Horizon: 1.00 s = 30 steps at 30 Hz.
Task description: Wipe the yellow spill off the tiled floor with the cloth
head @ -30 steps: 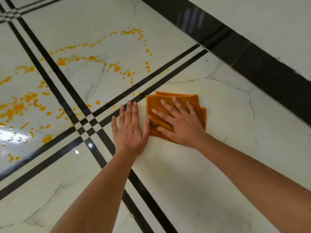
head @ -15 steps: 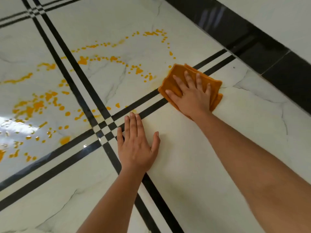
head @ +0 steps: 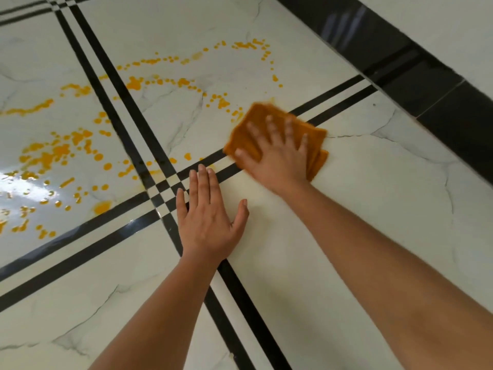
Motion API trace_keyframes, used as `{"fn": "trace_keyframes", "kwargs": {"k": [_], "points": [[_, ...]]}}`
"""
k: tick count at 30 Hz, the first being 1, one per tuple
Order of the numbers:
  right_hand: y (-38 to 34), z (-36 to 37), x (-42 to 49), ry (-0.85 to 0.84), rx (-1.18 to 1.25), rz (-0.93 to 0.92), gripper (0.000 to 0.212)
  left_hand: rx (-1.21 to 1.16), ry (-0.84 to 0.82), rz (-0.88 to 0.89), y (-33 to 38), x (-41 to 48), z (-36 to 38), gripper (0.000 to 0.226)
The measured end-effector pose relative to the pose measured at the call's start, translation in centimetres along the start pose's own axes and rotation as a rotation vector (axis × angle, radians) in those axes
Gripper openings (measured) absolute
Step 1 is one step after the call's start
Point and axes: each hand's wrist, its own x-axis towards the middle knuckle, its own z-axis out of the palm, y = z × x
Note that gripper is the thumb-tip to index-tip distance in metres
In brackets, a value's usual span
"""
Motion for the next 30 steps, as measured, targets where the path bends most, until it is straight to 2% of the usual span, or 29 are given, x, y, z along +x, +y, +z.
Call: {"fn": "trace_keyframes", "kwargs": {"k": [2,3,4,7,9,10,12,14,15,20,24,28,30], "points": [[0.7,0.4,-2.6,-0.018,-0.085,-0.202,0.068,0.010,-0.013,-0.015,-0.4,-0.6,-0.1,0.087],[1.8,0.2,-3.1,-0.023,-0.099,-0.228,0.068,0.006,-0.014,-0.027,-0.7,-0.9,-0.1,0.087],[2.8,0.0,-2.8,-0.021,-0.093,-0.192,0.068,-0.003,-0.009,-0.039,-1.0,-1.3,-0.2,0.087],[3.3,-0.3,-1.1,-0.005,-0.013,0.091,0.068,-0.035,0.012,-0.080,-2.1,-2.3,-0.4,0.083],[-0.1,0.1,-1.4,0.005,0.015,0.159,0.069,-0.056,0.046,-0.119,-3.1,-2.8,-0.6,0.081],[-2.2,0.5,-2.2,0.006,0.007,0.113,0.069,-0.056,0.057,-0.134,-3.6,-3.0,-0.6,0.080],[-5.1,1.2,-4.6,-0.024,-0.045,-0.106,0.068,-0.052,0.069,-0.144,-4.3,-3.2,-0.7,0.080],[-4.8,1.3,-6.1,-0.062,-0.095,-0.292,0.066,-0.064,0.067,-0.141,-4.9,-3.5,-1.1,0.081],[-3.9,1.1,-5.8,-0.069,-0.102,-0.302,0.065,-0.076,0.066,-0.145,-5.1,-3.5,-1.4,0.081],[-5.4,0.8,-3.5,-0.049,-0.014,0.045,0.061,-0.089,0.054,-0.150,-8.2,-4.2,-2.2,0.077],[-9.0,0.5,-6.8,-0.109,0.086,-0.013,0.051,-0.088,0.002,-0.158,-9.1,-5.4,-3.0,0.075],[-9.7,-2.0,-9.3,0.073,0.310,0.077,0.041,-0.155,-0.062,-0.201,-9.2,-6.2,-5.4,0.071],[-10.2,-4.6,-10.4,0.054,0.548,0.144,0.029,-0.191,-0.088,-0.219,-9.0,-6.8,-7.1,0.067]]}}
